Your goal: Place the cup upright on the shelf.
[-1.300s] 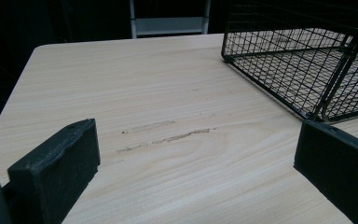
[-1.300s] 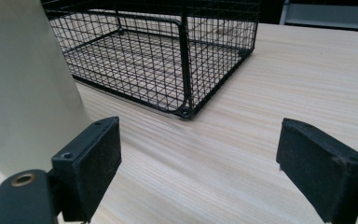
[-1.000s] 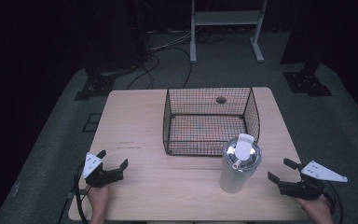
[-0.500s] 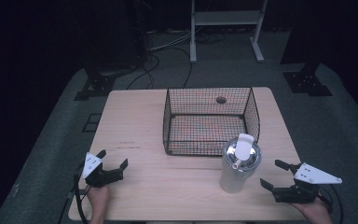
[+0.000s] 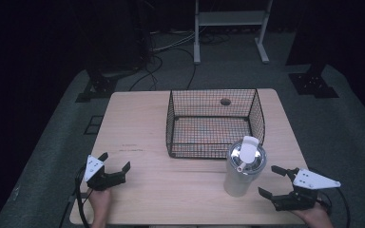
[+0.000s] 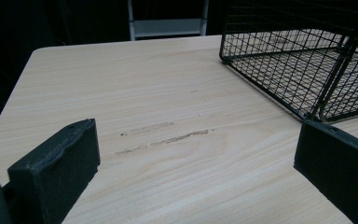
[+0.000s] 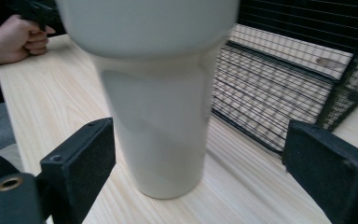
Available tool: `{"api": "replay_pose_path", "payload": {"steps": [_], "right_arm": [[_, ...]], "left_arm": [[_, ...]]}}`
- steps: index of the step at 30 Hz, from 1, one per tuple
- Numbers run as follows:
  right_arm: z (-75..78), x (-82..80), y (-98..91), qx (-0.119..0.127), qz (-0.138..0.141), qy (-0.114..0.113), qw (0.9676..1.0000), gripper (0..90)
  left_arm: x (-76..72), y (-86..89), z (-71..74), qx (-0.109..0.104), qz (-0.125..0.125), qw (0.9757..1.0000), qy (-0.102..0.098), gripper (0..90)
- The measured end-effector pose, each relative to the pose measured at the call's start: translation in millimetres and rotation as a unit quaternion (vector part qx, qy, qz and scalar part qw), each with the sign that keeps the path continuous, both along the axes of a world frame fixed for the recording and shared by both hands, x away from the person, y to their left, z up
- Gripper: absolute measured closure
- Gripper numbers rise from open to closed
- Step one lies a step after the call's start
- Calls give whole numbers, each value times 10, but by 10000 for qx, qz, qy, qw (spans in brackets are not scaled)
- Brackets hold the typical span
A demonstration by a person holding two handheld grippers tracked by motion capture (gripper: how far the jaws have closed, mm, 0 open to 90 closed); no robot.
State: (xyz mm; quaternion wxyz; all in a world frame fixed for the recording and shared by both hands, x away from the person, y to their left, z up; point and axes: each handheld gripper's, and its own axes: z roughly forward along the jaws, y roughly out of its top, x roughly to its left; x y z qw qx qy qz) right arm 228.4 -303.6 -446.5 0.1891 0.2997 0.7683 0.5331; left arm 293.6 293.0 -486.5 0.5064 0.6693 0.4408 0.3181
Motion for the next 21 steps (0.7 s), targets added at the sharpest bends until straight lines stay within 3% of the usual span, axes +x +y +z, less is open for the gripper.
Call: {"api": "replay_pose_path", "payload": {"steps": [9, 21], "right_arm": [[-5, 15, 155, 30, 223, -15, 9997, 81], [-17, 44, 288, 190, 321, -65, 9993, 72]], "left_arm": [[0, 5, 1, -7, -5, 10000, 2, 0], [-3, 5, 2, -2, -21, 10000, -5, 0]]}}
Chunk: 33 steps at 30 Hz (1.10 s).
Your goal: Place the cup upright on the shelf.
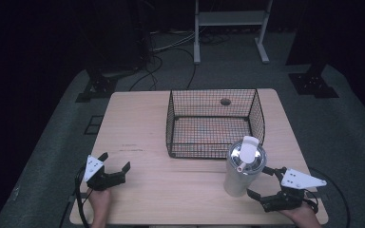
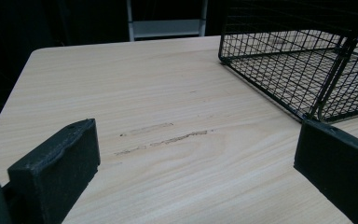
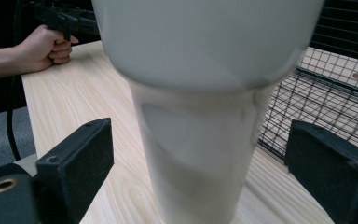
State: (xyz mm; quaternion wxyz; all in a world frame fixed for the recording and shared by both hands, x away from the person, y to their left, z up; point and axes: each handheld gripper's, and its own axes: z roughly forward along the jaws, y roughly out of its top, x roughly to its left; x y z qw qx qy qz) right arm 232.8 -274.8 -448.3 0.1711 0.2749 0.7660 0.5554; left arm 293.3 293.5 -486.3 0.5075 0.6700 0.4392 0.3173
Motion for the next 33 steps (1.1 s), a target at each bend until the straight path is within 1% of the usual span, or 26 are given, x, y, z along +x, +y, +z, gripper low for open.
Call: {"api": "replay_pose_path", "payload": {"steps": [4, 7, 10, 15, 19, 33], "right_arm": [[-8, 15, 50, 4, 51, -11, 10000, 71], [-10, 22, 79, 51, 71, 1, 10000, 70], [-6, 32, 113, 72, 75, -55, 9999, 58], [-7, 58, 146, 106, 16, -103, 9999, 54], [-17, 83, 170, 59, -18, -151, 9999, 53], [-27, 168, 264, 164, -118, -273, 9994, 53]], "left_arm": [[0, 1, 0, -4, -1, 10000, -3, 0], [0, 1, 0, -4, -5, 10000, -3, 0], [-1, 2, 1, 0, -9, 10000, -6, 0], [0, 3, 1, -4, -13, 10000, -8, 0], [0, 3, 1, -4, -13, 10000, -9, 0], [0, 2, 1, -2, -16, 10000, -15, 0]]}}
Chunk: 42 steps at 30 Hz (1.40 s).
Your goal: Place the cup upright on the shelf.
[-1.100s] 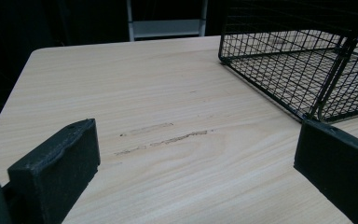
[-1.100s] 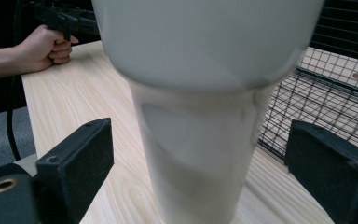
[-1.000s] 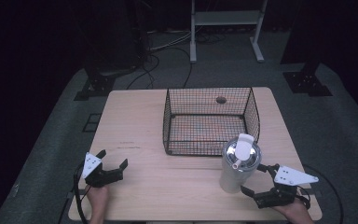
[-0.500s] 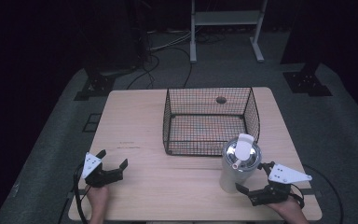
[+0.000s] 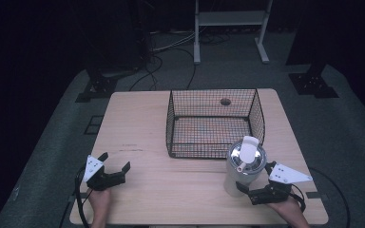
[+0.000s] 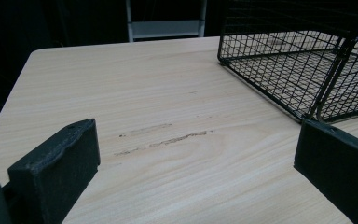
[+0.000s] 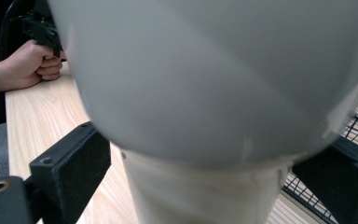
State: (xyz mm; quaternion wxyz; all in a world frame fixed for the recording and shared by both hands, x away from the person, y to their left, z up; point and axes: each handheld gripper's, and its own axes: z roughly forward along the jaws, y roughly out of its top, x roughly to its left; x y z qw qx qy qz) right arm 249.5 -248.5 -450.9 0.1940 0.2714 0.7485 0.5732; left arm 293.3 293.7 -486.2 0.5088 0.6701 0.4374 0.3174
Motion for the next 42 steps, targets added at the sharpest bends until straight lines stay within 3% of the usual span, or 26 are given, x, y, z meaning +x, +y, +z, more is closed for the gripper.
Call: {"api": "replay_pose_path", "payload": {"steps": [33, 42], "right_arm": [[-13, 48, 78, 59, -104, -190, 9997, 77], [25, 33, 91, 59, -147, -148, 9998, 77]], "left_arm": [[1, 1, 0, -16, 0, 10000, -4, 0], [1, 2, 0, -26, -1, 10000, -4, 0]]}}
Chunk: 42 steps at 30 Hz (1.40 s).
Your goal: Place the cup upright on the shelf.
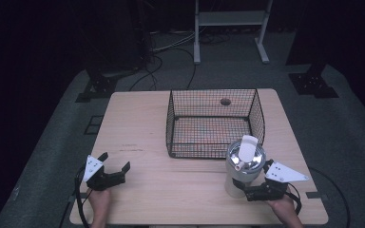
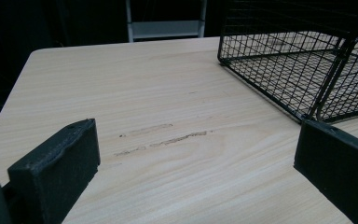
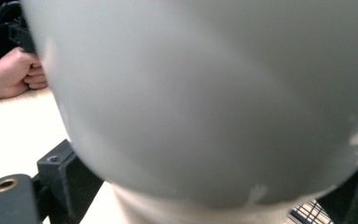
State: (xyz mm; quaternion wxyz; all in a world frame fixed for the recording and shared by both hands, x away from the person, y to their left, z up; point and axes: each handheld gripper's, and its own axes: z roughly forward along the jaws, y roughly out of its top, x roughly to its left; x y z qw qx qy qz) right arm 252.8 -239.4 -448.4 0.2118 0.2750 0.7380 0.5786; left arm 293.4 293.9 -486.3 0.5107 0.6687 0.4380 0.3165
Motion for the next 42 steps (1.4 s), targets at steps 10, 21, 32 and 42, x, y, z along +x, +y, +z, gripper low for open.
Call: {"api": "replay_pose_path", "payload": {"steps": [10, 21, 32, 42], "right_arm": [[195, 26, 39, 211, 161, -57, 9996, 76], [602, 146, 152, 417, 424, -331, 9977, 76], [908, 347, 285, 468, 539, -328, 9969, 75], [1093, 573, 368, 508, 619, -331, 9962, 76]], "left_arm": [[-1, 0, 0, 6, -6, 10000, -2, 0], [-1, 5, 1, -14, -8, 10000, 7, 0], [-7, 11, 0, -77, 2, 10000, -27, 0], [-11, 16, 0, -85, -12, 10000, -49, 0]]}}
